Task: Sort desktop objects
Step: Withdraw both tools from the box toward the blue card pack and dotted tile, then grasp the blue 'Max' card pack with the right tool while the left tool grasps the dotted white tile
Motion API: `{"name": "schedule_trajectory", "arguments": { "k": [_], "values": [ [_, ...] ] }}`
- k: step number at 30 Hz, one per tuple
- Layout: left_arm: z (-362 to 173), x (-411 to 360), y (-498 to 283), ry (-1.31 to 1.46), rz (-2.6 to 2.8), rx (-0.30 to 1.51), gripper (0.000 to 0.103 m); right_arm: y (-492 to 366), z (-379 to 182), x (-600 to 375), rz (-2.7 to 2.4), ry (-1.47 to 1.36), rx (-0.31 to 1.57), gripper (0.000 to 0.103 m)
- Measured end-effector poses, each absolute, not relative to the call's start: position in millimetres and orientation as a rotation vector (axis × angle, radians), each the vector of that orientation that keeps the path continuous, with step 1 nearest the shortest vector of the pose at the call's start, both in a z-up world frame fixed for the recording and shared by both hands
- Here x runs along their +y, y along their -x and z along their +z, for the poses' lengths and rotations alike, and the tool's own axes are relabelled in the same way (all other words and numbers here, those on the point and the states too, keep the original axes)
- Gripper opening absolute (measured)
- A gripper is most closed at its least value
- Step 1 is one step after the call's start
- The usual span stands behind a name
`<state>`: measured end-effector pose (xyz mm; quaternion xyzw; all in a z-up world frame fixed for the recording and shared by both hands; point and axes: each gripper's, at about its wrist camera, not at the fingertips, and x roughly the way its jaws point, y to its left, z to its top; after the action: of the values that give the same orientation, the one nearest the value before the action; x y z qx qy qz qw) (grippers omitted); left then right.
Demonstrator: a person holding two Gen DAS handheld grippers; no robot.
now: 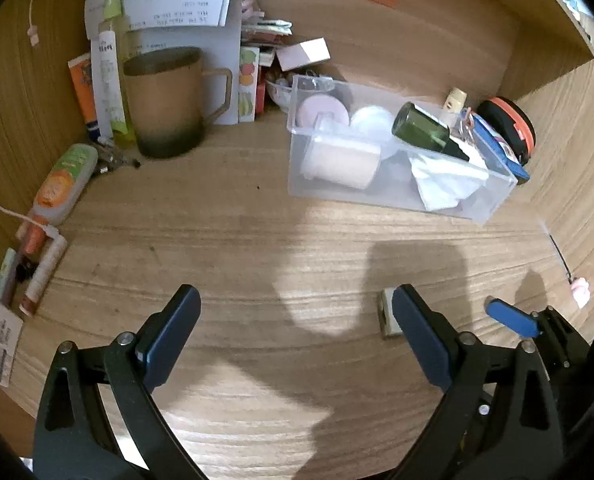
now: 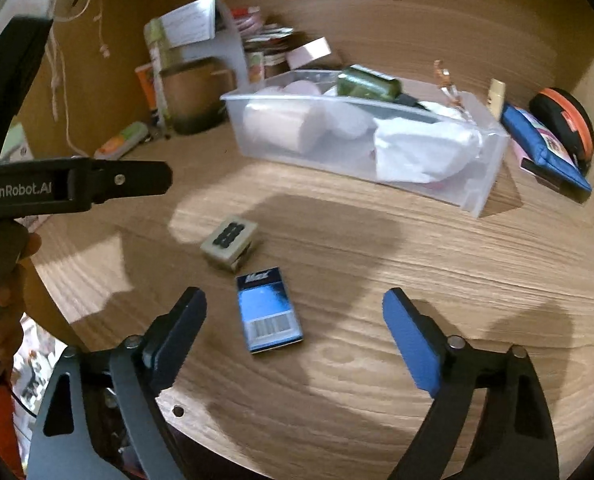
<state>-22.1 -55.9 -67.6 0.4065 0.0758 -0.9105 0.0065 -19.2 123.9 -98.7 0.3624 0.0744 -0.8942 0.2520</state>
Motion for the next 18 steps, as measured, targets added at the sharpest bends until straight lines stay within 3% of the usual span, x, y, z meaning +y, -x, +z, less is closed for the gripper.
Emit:
{"name": "schedule_trajectory", "arguments": {
  "k": [10, 18],
  "values": [
    [-81.1, -40.7, 19.7, -1.323, -2.841, 0.211, 0.098, 17.0, -105.2, 116.8, -2.449, -0.949, 0.271, 0.067],
    [-82.1, -31.7, 20.0, -1.335, -2.851, 0.191, 0.098, 19.9, -102.8, 120.1, -2.446, -0.928, 0.277, 0.030]
  ]
}}
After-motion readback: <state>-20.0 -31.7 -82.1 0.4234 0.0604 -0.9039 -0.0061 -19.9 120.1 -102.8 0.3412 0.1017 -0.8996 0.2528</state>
